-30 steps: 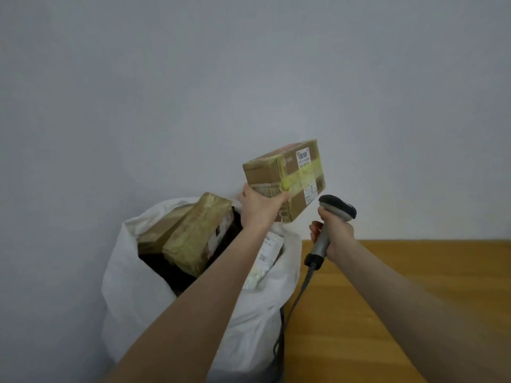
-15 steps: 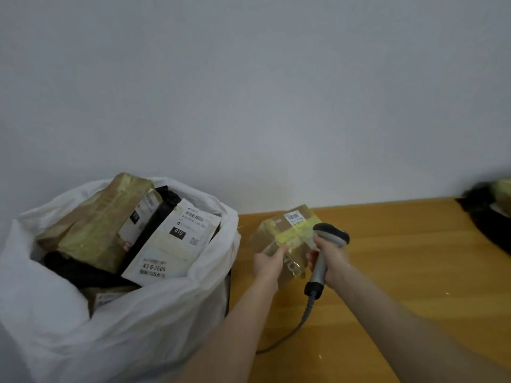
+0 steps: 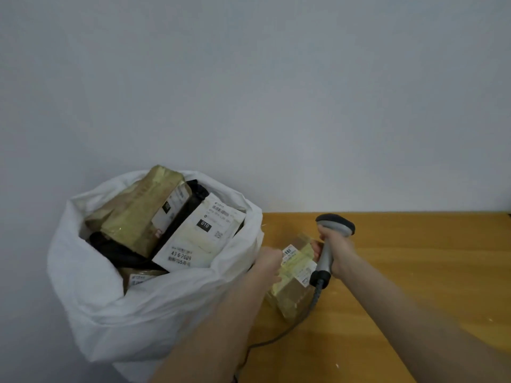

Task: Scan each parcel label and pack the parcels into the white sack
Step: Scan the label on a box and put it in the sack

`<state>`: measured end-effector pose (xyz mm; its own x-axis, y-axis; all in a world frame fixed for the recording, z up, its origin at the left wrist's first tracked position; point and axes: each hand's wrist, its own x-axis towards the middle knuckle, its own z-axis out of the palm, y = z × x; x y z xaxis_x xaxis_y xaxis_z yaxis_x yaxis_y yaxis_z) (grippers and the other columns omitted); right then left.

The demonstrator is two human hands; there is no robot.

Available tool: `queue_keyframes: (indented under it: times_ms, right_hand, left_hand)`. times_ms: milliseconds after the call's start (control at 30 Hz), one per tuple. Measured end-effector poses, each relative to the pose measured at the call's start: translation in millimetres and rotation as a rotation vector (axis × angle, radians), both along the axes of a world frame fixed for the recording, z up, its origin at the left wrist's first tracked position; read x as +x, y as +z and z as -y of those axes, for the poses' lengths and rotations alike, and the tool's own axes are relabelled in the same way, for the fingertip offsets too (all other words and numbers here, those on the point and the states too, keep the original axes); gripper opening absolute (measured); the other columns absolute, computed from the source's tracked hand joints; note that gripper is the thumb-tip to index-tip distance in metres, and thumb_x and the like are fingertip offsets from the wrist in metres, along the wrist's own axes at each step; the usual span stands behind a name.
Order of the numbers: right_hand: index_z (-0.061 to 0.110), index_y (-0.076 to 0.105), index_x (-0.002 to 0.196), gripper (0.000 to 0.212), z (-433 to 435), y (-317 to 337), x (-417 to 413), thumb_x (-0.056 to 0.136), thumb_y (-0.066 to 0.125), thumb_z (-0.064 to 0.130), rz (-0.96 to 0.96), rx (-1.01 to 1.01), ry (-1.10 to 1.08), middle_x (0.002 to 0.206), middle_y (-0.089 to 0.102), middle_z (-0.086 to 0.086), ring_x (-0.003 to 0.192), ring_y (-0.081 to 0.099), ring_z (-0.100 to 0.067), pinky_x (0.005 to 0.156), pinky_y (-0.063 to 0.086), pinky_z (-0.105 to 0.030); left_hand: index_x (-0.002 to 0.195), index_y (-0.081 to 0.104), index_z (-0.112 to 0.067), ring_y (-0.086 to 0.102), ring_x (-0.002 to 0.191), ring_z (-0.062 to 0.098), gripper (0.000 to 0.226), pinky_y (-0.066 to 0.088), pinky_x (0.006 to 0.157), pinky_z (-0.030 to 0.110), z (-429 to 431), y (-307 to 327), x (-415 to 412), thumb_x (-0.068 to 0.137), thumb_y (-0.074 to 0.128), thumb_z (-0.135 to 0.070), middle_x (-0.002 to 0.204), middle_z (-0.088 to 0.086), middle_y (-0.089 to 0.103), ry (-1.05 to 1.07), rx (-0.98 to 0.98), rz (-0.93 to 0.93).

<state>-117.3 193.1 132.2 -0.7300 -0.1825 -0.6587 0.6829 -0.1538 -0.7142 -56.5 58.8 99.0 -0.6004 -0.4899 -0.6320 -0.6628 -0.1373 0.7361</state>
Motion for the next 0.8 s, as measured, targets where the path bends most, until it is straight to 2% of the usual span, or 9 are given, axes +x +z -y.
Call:
queue_keyframes:
  times_ms: [133, 267, 367, 433, 500, 600, 667, 733, 800]
  right_hand:
    - [0.003, 0.056, 0.101, 0.022, 48, 41, -10, 0.090, 0.068, 0.018, -0.086, -0.030, 0.076, 0.079, 0.063, -0.013, 0.053, 0.057, -0.017, 0.050, 0.046, -0.028]
    - [0.004, 0.056, 0.097, 0.020, 116, 82, -9, 0.086, 0.069, 0.015, -0.154, -0.030, 0.200, 0.072, 0.063, -0.014, 0.050, 0.057, -0.016, 0.044, 0.047, -0.024]
    - [0.004, 0.057, 0.094, 0.020, 174, 108, -6, 0.084, 0.072, 0.012, -0.264, -0.027, 0.312, 0.069, 0.064, -0.014, 0.043, 0.057, -0.014, 0.042, 0.046, -0.022]
    - [0.003, 0.060, 0.093, 0.024, 217, 119, -2, 0.079, 0.077, 0.013, -0.382, -0.001, 0.384, 0.071, 0.063, -0.014, 0.047, 0.058, -0.015, 0.048, 0.048, -0.025]
    - [0.004, 0.061, 0.093, 0.030, 260, 124, 3, 0.075, 0.082, 0.015, -0.494, 0.063, 0.453, 0.075, 0.061, -0.010, 0.062, 0.059, -0.020, 0.063, 0.051, -0.032]
    - [0.005, 0.058, 0.097, 0.039, 319, 120, 11, 0.072, 0.084, 0.021, -0.630, 0.273, 0.638, 0.080, 0.057, -0.006, 0.078, 0.058, -0.024, 0.069, 0.049, -0.033]
    - [0.005, 0.059, 0.107, 0.048, 348, 112, 15, 0.070, 0.085, 0.023, -0.678, 0.402, 0.745, 0.097, 0.063, -0.007, 0.093, 0.062, -0.024, 0.079, 0.054, -0.035]
    - [0.006, 0.059, 0.113, 0.054, 369, 106, 14, 0.069, 0.085, 0.022, -0.714, 0.467, 0.785, 0.110, 0.064, -0.008, 0.100, 0.062, -0.024, 0.088, 0.055, -0.037]
    - [0.007, 0.058, 0.111, 0.052, 385, 104, 13, 0.069, 0.085, 0.022, -0.764, 0.541, 0.822, 0.112, 0.063, -0.008, 0.099, 0.061, -0.023, 0.085, 0.054, -0.035]
  left_hand:
    - [0.128, 0.052, 0.001, 0.065, 0.097, 0.028, 0.035, 0.054, 0.067, 0.030, 52, 69, -12, 0.096, 0.042, -0.007, 0.123, 0.019, 0.061, -0.011, -0.179, -0.186]
    - [0.112, 0.065, -0.008, 0.063, 0.097, 0.023, 0.030, 0.054, 0.085, 0.036, 131, 133, 6, 0.093, 0.043, -0.006, 0.109, 0.010, 0.067, -0.040, -0.633, -0.338]
    - [0.108, 0.068, -0.016, 0.060, 0.094, 0.015, 0.027, 0.046, 0.086, 0.025, 208, 162, 28, 0.094, 0.046, -0.011, 0.108, 0.001, 0.068, -0.034, -0.953, -0.315]
    - [0.114, 0.065, -0.015, 0.058, 0.103, 0.017, 0.026, 0.042, 0.087, 0.024, 268, 169, 42, 0.095, 0.047, -0.016, 0.115, 0.003, 0.066, -0.021, -1.061, -0.244]
    - [0.126, 0.056, -0.013, 0.054, 0.115, 0.025, 0.033, 0.043, 0.096, 0.034, 328, 170, 56, 0.096, 0.048, -0.025, 0.126, 0.009, 0.059, -0.021, -1.097, -0.114]
    - [0.142, 0.037, -0.012, 0.042, 0.128, 0.034, 0.053, 0.037, 0.105, 0.045, 409, 154, 75, 0.098, 0.044, -0.040, 0.141, 0.015, 0.045, -0.036, -1.051, 0.128]
    - [0.148, 0.027, -0.012, 0.036, 0.134, 0.038, 0.062, 0.031, 0.110, 0.048, 450, 138, 83, 0.098, 0.038, -0.048, 0.149, 0.017, 0.036, -0.045, -0.973, 0.224]
    - [0.150, 0.025, -0.011, 0.031, 0.137, 0.038, 0.061, 0.026, 0.113, 0.049, 483, 118, 84, 0.101, 0.029, -0.048, 0.153, 0.017, 0.028, -0.097, -0.895, 0.279]
    - [0.147, 0.032, -0.007, 0.032, 0.137, 0.035, 0.053, 0.027, 0.113, 0.044, 506, 103, 84, 0.104, 0.024, -0.037, 0.152, 0.018, 0.031, -0.142, -0.792, 0.274]
